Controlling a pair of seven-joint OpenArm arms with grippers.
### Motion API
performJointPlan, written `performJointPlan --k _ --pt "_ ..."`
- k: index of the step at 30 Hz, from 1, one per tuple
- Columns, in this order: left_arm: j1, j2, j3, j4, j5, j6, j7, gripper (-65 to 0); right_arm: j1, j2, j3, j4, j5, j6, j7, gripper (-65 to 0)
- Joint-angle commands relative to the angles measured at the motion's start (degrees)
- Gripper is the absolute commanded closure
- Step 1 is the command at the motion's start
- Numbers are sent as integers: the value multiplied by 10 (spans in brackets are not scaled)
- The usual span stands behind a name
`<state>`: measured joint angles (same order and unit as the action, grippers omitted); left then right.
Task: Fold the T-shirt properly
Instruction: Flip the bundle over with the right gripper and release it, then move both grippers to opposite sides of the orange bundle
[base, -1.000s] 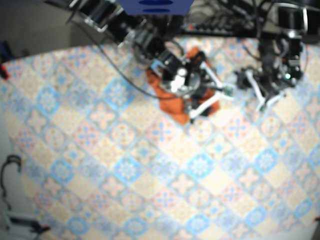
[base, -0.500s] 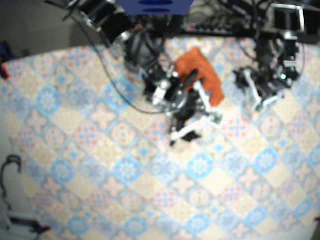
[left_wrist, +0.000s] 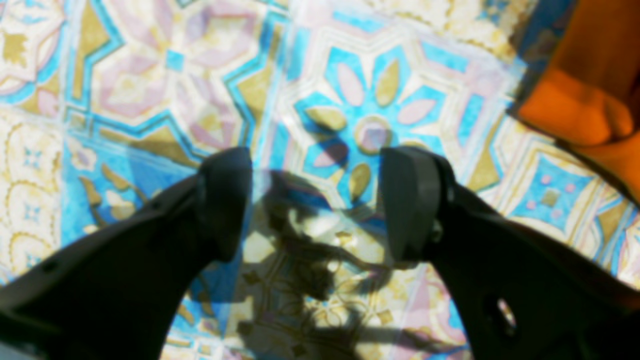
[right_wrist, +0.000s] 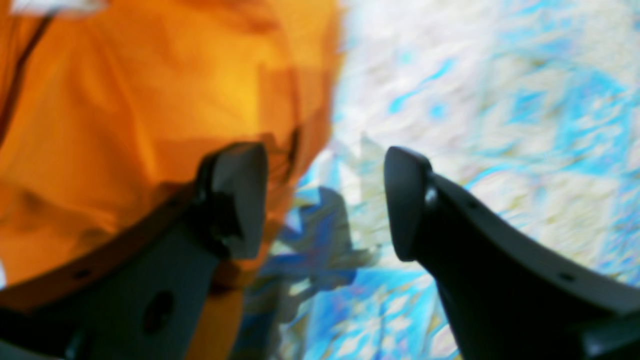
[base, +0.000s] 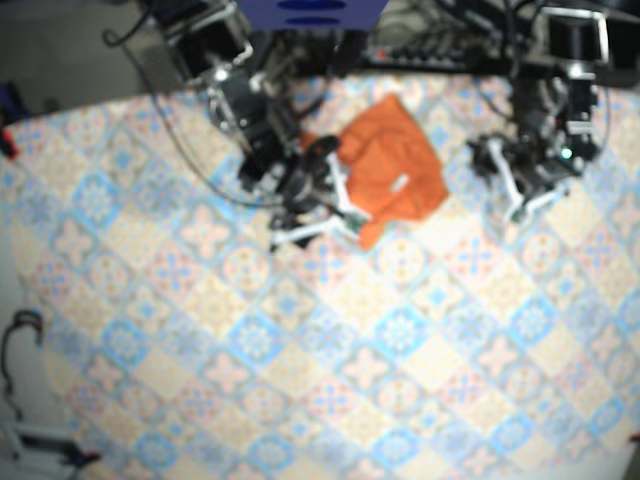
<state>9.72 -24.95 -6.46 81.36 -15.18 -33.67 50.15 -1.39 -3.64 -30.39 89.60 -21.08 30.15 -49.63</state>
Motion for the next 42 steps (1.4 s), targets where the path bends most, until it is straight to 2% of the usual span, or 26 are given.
performJointPlan --k 1,9,18,20,27,30,32,34,39,41,42 --pt "-5 -11 -3 8 -2 0 -3 -411 11 -5 -2 23 0 -2 -8 -368" --pt "-7 1 4 8 33 0 -6 -411 1 -5 -5 90 -1 -2 -74 -368" --pt "-18 -1 83 9 44 0 -3 -411 -1 -4 -38 109 -1 -1 -111 -367" --pt "-18 -3 100 10 52 0 -3 -411 0 4 -38 108 -1 -1 -114 -367" --pt "11 -60 157 56 102 0 -3 -410 17 51 -32 70 -1 -1 -113 -367" --pt "28 -75 158 77 105 0 -3 -410 19 55 5 68 -1 -1 -111 -365" --pt "37 -86 158 84 102 -1 -3 -410 19 56 24 67 -1 -1 -110 -338" --pt "47 -92 158 89 100 -2 -3 -410 20 56 41 64 -1 -1 -108 -277" --pt "76 -99 159 118 105 -3 -3 -409 20 56 61 1 -1 -1 -67 -65" --pt "83 -99 161 129 106 -3 1 -386 31 56 59 -34 -1 -1 -54 -2" --pt "80 -99 171 131 106 -3 7 -360 35 55 58 -49 -1 -1 -49 0"
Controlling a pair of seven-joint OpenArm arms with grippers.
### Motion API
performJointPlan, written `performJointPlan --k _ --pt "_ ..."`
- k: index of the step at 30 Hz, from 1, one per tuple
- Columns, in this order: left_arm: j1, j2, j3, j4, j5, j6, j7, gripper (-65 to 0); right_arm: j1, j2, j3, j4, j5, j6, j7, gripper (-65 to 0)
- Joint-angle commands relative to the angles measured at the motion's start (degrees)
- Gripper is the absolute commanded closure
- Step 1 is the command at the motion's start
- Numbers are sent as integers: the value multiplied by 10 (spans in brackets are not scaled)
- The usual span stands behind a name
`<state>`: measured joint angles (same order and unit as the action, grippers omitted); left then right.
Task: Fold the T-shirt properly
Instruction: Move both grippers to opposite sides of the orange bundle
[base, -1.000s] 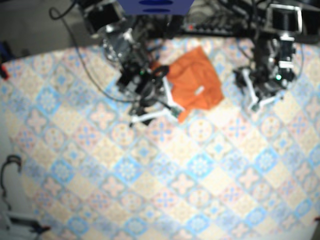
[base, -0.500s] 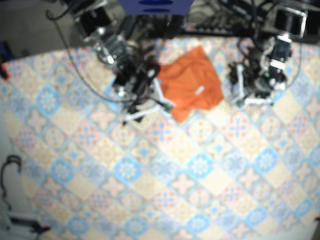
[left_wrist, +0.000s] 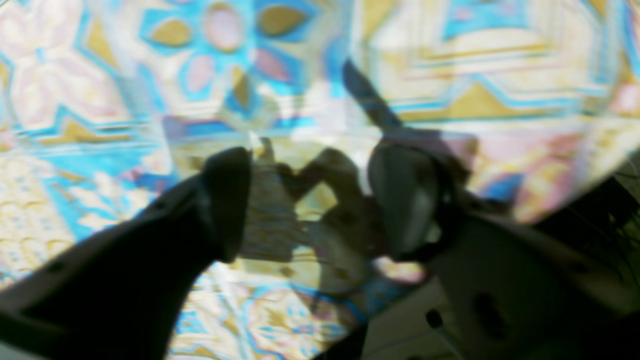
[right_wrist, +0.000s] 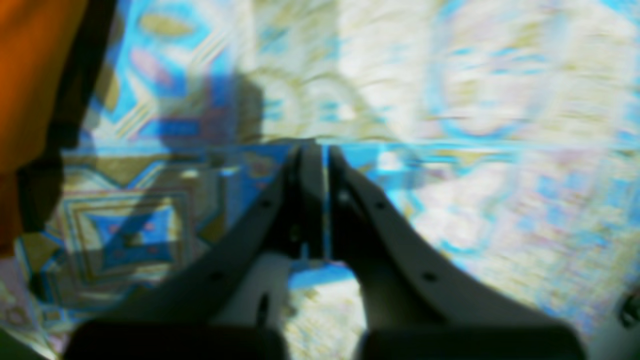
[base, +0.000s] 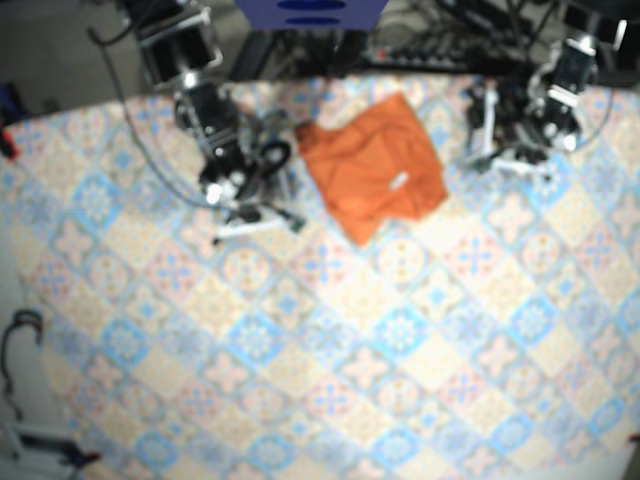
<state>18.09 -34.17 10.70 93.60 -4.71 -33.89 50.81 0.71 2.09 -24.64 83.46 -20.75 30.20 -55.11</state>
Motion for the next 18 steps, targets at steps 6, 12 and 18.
performJointPlan --k 6,12,18 --pt "-34 -2 67 11 0 -1 26 -63 14 -4 0 -28 -3 -2 31 0" --pt "-72 20 79 11 1 1 52 0 12 -4 0 -27 -3 0 30 0" --pt "-108 24 80 7 1 1 55 0 -1 -2 -32 -27 -3 1 26 0"
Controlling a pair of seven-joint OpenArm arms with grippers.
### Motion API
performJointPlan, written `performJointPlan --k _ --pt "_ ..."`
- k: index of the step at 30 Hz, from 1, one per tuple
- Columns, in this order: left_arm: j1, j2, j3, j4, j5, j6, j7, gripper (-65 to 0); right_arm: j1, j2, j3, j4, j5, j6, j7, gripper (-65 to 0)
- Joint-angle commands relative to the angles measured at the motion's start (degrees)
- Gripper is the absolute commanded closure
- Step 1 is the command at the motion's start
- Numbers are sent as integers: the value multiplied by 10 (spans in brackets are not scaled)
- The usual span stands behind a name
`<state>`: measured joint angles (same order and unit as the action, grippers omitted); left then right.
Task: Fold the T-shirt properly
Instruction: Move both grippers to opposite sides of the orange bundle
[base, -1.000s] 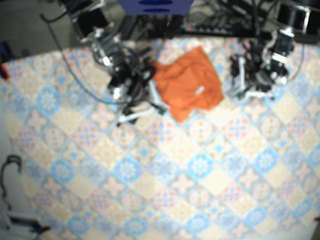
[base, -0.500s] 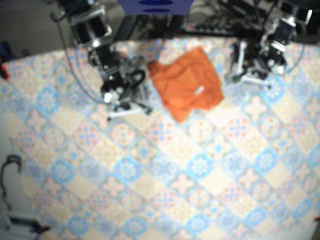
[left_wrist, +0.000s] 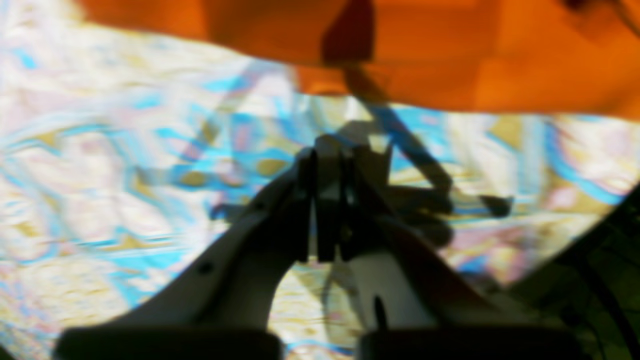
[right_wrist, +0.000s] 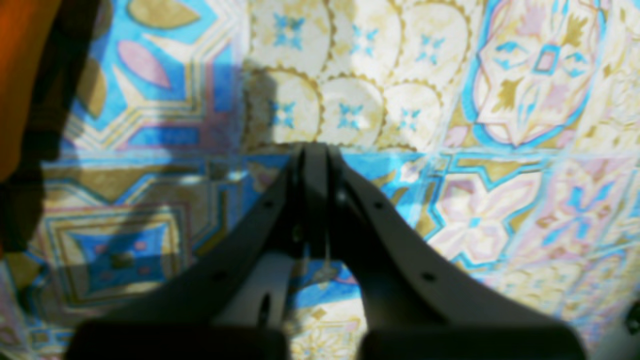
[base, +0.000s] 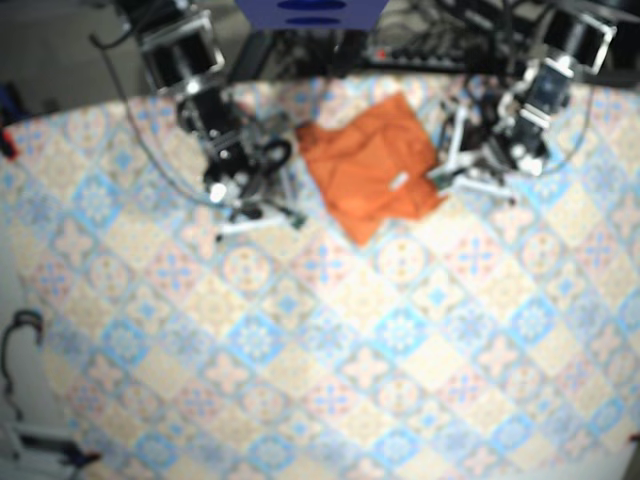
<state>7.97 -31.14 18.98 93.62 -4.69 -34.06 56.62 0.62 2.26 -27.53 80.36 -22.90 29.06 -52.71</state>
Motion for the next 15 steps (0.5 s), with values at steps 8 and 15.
performJointPlan --k 8,15 --pt "-42 6 -3 -15 2 3 -3 0 -1 -4 -75 2 21 13 -30 0" --pt "-46 20 -3 -21 1 3 -3 0 -1 -2 -94 4 19 13 -54 0"
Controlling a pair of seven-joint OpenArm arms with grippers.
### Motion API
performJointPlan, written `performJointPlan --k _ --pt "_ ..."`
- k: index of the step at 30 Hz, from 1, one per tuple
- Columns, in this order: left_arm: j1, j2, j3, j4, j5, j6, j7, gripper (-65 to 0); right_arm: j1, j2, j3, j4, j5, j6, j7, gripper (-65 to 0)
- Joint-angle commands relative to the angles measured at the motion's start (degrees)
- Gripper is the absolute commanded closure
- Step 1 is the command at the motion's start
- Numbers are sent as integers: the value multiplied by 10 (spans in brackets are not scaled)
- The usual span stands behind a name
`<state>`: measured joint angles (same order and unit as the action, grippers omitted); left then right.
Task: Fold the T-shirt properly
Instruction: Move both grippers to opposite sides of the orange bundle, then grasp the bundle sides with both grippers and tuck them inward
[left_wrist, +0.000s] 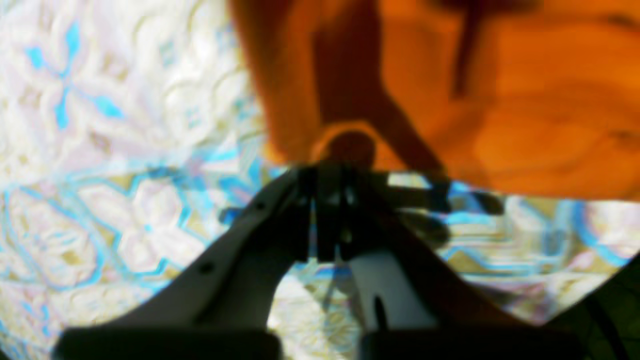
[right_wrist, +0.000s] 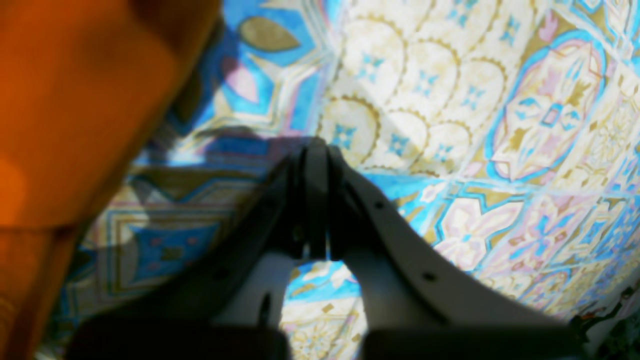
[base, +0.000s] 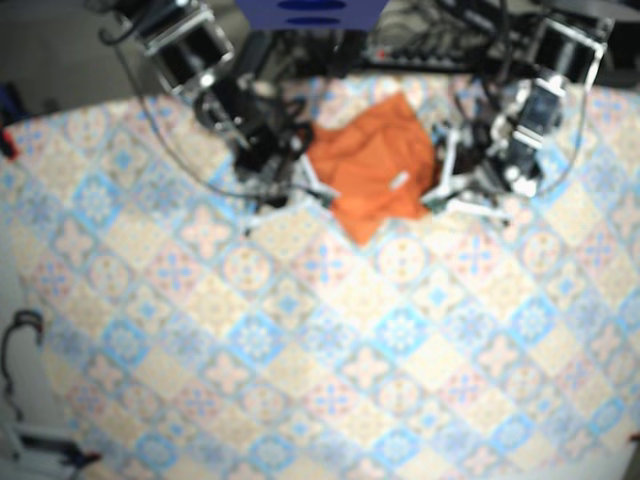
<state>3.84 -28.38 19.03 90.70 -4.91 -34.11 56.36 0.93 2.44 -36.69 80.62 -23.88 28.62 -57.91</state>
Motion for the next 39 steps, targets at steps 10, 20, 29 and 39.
performJointPlan --k 10,20,29,39 --pt "49 -10 11 37 3 3 26 0 0 12 4 -1 29 17 -4 0" --pt "61 3 34 25 2 4 21 0 3 12 -1 -2 28 17 -18 0" --pt "-16 53 39 -56 2 4 21 0 -25 25 -3 1 27 17 -27 0" --pt "-73 75 39 -80 3 4 20 0 -53 57 -4 23 27 18 -30 0"
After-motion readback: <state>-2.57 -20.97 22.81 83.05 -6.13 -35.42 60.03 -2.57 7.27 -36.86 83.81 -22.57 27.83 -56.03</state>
